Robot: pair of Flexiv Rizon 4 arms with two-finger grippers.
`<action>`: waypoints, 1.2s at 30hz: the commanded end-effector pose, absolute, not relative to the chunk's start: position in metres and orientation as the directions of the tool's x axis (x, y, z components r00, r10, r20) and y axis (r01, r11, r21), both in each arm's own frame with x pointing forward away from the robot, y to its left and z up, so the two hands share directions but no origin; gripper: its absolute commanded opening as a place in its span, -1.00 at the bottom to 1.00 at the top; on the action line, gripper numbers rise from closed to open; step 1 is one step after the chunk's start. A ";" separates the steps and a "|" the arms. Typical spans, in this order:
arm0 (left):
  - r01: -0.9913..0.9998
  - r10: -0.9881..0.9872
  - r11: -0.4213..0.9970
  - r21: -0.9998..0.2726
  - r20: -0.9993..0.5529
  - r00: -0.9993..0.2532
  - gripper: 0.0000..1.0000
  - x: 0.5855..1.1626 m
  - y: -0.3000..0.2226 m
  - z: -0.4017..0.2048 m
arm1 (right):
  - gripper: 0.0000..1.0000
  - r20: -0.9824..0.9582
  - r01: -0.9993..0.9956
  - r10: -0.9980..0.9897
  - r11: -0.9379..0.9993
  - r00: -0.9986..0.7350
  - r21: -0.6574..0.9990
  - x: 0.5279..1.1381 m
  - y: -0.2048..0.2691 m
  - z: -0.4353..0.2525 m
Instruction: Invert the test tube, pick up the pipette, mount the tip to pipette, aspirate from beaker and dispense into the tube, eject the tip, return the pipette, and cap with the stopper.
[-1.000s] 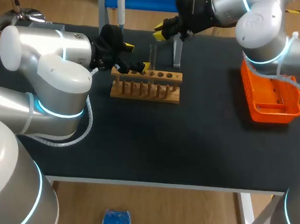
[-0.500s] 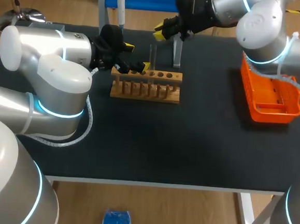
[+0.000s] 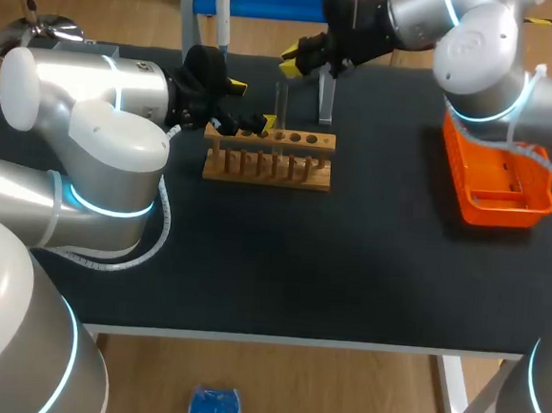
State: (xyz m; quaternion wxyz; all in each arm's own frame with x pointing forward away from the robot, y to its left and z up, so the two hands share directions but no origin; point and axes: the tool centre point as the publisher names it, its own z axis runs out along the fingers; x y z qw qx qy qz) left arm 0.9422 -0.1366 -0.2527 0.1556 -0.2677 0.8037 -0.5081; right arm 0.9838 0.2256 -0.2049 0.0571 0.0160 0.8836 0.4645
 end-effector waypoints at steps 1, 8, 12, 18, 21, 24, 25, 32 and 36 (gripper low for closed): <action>-0.272 -0.590 0.340 -0.900 0.021 -0.807 1.00 0.942 -0.138 -0.253 | -1.00 -0.085 -0.027 0.077 0.565 -0.993 0.825 0.985 0.229 -0.207; -0.272 -0.590 0.340 -0.900 0.021 -0.807 1.00 0.942 -0.138 -0.253 | -1.00 -0.084 -0.027 0.075 0.564 -0.994 0.825 0.988 0.233 -0.209; -0.272 -0.590 0.340 -0.900 0.021 -0.807 1.00 0.942 -0.138 -0.253 | -1.00 -0.083 -0.027 0.072 0.565 -0.994 0.825 0.989 0.235 -0.209; -0.272 -0.590 0.340 -0.900 0.021 -0.807 1.00 0.942 -0.138 -0.253 | -1.00 -0.078 -0.023 0.071 0.576 -0.994 0.817 0.991 0.237 -0.213; -0.272 -0.590 0.340 -0.900 0.021 -0.807 1.00 0.942 -0.138 -0.253 | -1.00 -0.074 -0.020 0.070 0.576 -0.995 0.818 0.992 0.238 -0.216; -0.272 -0.590 0.340 -0.900 0.021 -0.807 1.00 0.942 -0.138 -0.253 | -1.00 -0.068 -0.017 0.066 0.577 -0.996 0.817 0.992 0.239 -0.219; -0.272 -0.590 0.340 -0.900 0.021 -0.807 1.00 0.942 -0.138 -0.253 | -1.00 -0.066 -0.017 0.065 0.577 -0.996 0.816 0.991 0.239 -0.220; -0.272 -0.590 0.340 -0.900 0.021 -0.807 1.00 0.942 -0.138 -0.253 | -1.00 -0.059 -0.016 0.056 0.582 -0.997 0.813 0.992 0.242 -0.224; -0.272 -0.590 0.340 -0.900 0.021 -0.807 1.00 0.942 -0.138 -0.253 | -1.00 -0.053 -0.009 0.058 0.585 -0.997 0.811 0.992 0.242 -0.228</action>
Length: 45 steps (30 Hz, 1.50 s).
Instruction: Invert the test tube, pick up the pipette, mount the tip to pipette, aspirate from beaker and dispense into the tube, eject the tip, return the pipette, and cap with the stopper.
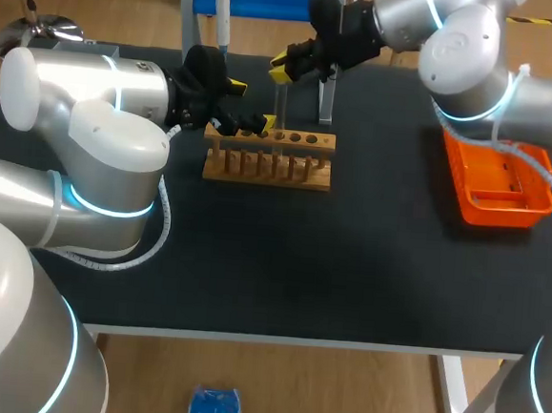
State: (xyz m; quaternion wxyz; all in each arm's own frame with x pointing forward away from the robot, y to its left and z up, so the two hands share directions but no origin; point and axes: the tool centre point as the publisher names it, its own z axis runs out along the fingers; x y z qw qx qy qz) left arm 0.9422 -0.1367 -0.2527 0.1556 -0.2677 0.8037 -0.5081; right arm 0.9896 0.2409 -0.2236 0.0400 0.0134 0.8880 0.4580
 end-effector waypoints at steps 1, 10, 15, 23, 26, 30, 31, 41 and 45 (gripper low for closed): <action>-0.272 -0.590 0.340 -0.900 0.021 -0.807 1.00 0.942 -0.138 -0.253 | -1.00 -0.050 -0.007 0.058 0.586 -0.997 0.811 0.993 0.242 -0.229; -0.272 -0.590 0.340 -0.900 0.021 -0.807 1.00 0.942 -0.138 -0.253 | -1.00 -0.040 0.007 0.066 0.588 -0.997 0.809 0.994 0.239 -0.232; -0.272 -0.590 0.340 -0.900 0.021 -0.807 1.00 0.942 -0.138 -0.253 | -1.00 -0.033 0.015 0.070 0.590 -0.997 0.807 0.995 0.237 -0.234; -0.272 -0.590 0.340 -0.900 0.021 -0.807 1.00 0.942 -0.138 -0.253 | -1.00 -0.026 0.021 0.070 0.596 -0.997 0.803 0.994 0.238 -0.237; -0.272 -0.590 0.340 -0.900 0.021 -0.807 1.00 0.942 -0.138 -0.253 | -1.00 -0.027 0.021 0.072 0.592 -0.997 0.805 0.994 0.237 -0.234; -0.272 -0.590 0.340 -0.900 0.021 -0.807 1.00 0.942 -0.138 -0.253 | -1.00 -0.035 0.014 0.074 0.583 -0.997 0.812 0.994 0.236 -0.226; -0.272 -0.590 0.340 -0.900 0.021 -0.807 1.00 0.942 -0.138 -0.253 | -1.00 -0.037 0.013 0.074 0.582 -0.997 0.813 0.994 0.236 -0.224; -0.272 -0.590 0.340 -0.900 0.021 -0.807 1.00 0.942 -0.138 -0.253 | -1.00 -0.011 0.033 0.073 0.578 -0.997 0.815 0.991 0.235 -0.218; -0.272 -0.590 0.340 -0.900 0.021 -0.807 1.00 0.942 -0.138 -0.253 | -1.00 0.006 0.045 0.069 0.580 -0.998 0.813 0.990 0.236 -0.218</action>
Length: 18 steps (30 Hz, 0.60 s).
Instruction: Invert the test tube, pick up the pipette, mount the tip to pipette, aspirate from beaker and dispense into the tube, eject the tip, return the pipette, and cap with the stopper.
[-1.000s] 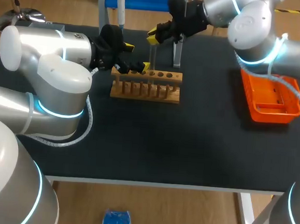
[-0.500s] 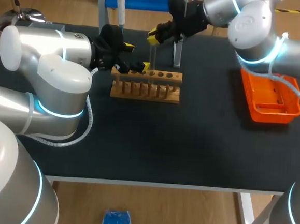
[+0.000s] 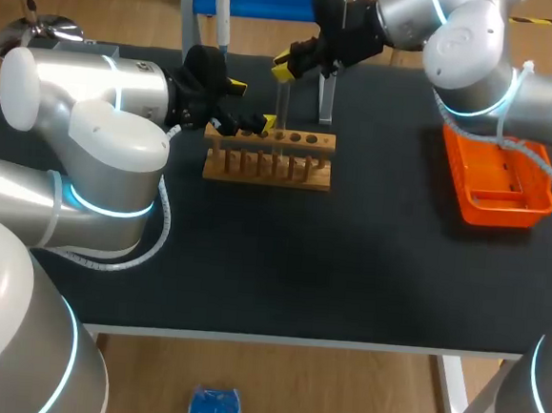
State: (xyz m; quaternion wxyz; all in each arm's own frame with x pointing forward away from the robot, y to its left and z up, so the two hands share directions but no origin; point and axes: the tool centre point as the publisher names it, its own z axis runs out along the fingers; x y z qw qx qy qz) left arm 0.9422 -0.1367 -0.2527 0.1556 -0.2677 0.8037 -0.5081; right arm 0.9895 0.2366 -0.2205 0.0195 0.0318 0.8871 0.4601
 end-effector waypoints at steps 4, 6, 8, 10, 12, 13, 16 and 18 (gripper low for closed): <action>-0.272 -0.590 0.340 -0.900 0.021 -0.807 1.00 0.942 -0.138 -0.253 | -1.00 0.009 0.049 0.071 0.582 -0.997 0.812 0.990 0.237 -0.217; -0.272 -0.590 0.340 -0.900 0.021 -0.807 1.00 0.942 -0.138 -0.253 | -1.00 0.010 0.050 0.072 0.583 -0.997 0.811 0.990 0.237 -0.217; -0.272 -0.590 0.340 -0.900 0.021 -0.807 1.00 0.942 -0.138 -0.253 | -1.00 0.005 0.049 0.076 0.589 -0.997 0.806 0.990 0.238 -0.217; -0.272 -0.590 0.340 -0.900 0.021 -0.807 1.00 0.942 -0.138 -0.253 | -1.00 0.005 0.049 0.075 0.591 -0.997 0.805 0.990 0.238 -0.218; -0.272 -0.590 0.340 -0.900 0.021 -0.807 1.00 0.942 -0.138 -0.253 | -1.00 0.006 0.050 0.075 0.593 -0.997 0.803 0.989 0.237 -0.220; -0.272 -0.590 0.340 -0.900 0.021 -0.807 1.00 0.942 -0.138 -0.253 | -1.00 0.003 0.048 0.077 0.598 -0.997 0.800 0.989 0.237 -0.220; -0.272 -0.590 0.340 -0.900 0.021 -0.807 1.00 0.942 -0.138 -0.253 | -1.00 0.003 0.049 0.077 0.600 -0.997 0.798 0.988 0.237 -0.223; -0.272 -0.590 0.340 -0.900 0.021 -0.807 1.00 0.942 -0.138 -0.253 | -1.00 0.004 0.050 0.077 0.603 -0.997 0.796 0.987 0.237 -0.225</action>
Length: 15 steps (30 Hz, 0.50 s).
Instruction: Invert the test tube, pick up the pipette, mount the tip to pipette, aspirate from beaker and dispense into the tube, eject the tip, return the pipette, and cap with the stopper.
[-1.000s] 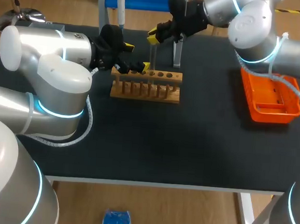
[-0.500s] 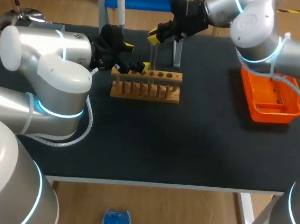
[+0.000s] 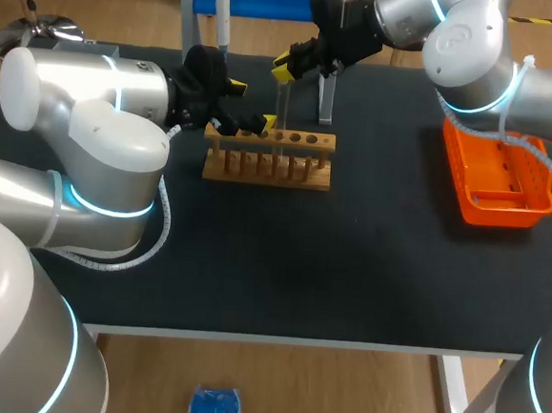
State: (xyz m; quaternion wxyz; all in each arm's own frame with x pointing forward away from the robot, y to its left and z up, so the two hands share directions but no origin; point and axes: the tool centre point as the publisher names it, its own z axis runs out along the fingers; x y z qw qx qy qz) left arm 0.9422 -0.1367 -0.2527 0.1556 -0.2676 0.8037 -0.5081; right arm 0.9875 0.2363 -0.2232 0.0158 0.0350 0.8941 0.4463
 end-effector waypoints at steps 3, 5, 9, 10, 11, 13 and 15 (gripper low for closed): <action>-0.272 -0.590 0.340 -0.900 0.021 -0.807 1.00 0.942 -0.138 -0.253 | -1.00 0.006 0.050 0.076 0.607 -0.997 0.793 0.986 0.238 -0.227; -0.272 -0.590 0.340 -0.900 0.021 -0.807 1.00 0.942 -0.138 -0.253 | -1.00 0.009 0.052 0.074 0.608 -0.997 0.792 0.985 0.238 -0.229; -0.272 -0.590 0.340 -0.900 0.021 -0.807 1.00 0.942 -0.138 -0.253 | -1.00 0.012 0.055 0.074 0.609 -0.997 0.792 0.985 0.238 -0.230; -0.272 -0.590 0.340 -0.900 0.021 -0.807 1.00 0.942 -0.138 -0.253 | -1.00 0.012 0.054 0.074 0.607 -0.997 0.793 0.985 0.238 -0.229; -0.272 -0.590 0.340 -0.900 0.021 -0.807 1.00 0.942 -0.138 -0.253 | -1.00 0.011 0.054 0.074 0.605 -0.997 0.794 0.986 0.238 -0.228; -0.272 -0.590 0.340 -0.900 0.021 -0.807 1.00 0.942 -0.138 -0.253 | -1.00 0.008 0.051 0.075 0.601 -0.997 0.798 0.986 0.238 -0.225; -0.272 -0.590 0.340 -0.900 0.021 -0.807 1.00 0.942 -0.138 -0.253 | -1.00 0.005 0.050 0.076 0.598 -0.997 0.800 0.987 0.237 -0.223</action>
